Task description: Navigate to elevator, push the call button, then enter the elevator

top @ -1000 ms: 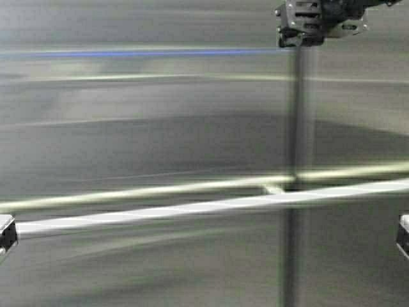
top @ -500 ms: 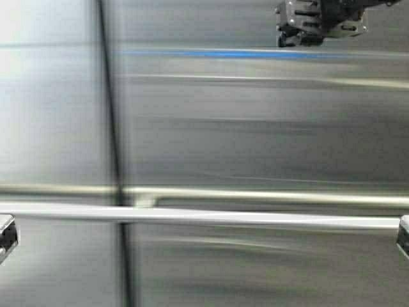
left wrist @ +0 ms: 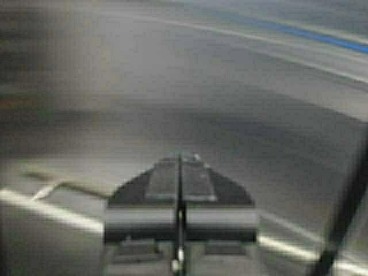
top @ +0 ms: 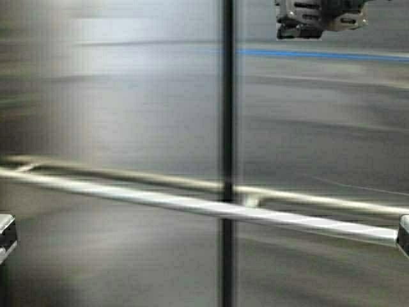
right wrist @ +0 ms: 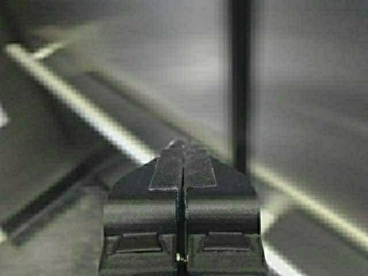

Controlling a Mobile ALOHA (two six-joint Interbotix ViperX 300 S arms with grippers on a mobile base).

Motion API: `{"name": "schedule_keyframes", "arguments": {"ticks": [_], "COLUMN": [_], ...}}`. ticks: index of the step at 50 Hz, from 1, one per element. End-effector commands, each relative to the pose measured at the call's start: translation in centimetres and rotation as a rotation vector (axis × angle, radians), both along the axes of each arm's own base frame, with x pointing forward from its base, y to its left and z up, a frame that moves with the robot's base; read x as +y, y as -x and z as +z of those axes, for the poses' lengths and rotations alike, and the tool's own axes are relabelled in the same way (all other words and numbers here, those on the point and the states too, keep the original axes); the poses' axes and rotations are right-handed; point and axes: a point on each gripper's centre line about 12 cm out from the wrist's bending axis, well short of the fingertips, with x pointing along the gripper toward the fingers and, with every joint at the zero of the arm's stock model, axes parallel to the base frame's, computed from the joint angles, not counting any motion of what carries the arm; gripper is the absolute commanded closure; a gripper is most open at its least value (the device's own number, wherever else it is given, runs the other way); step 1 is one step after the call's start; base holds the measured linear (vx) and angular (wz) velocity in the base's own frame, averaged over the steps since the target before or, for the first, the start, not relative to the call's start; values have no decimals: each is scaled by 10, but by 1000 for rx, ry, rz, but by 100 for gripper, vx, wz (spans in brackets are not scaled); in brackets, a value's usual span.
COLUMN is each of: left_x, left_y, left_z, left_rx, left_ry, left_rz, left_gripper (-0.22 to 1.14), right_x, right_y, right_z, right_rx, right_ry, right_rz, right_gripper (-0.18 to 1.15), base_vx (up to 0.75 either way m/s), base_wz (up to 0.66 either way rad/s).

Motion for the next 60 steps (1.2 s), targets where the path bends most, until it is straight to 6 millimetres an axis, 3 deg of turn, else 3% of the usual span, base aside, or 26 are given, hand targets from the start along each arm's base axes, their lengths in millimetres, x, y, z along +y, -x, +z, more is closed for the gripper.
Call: {"name": "schedule_keyframes", "arguments": {"ticks": [1, 31, 47, 60], "left_x": [0, 0, 1, 1], "left_y": [-3, -3, 12, 12], "left_z": [7, 14, 13, 15], "left_rx": [-17, -44, -82, -89], "left_ry": [1, 4, 17, 15], "left_rz": [2, 2, 0, 0], "left_gripper": [89, 89, 89, 89], "right_x": [0, 0, 0, 1], "right_y": [-3, -2, -2, -6], "right_z": [15, 17, 19, 20], "right_rx": [-45, -51, -60, -62], "right_ry": [-19, -16, -16, -15], "right_rz": [-2, -1, 0, 1], "right_gripper": [91, 91, 91, 91], "base_vx": [1, 4, 6, 8], "base_wz": [34, 35, 19, 19]}}
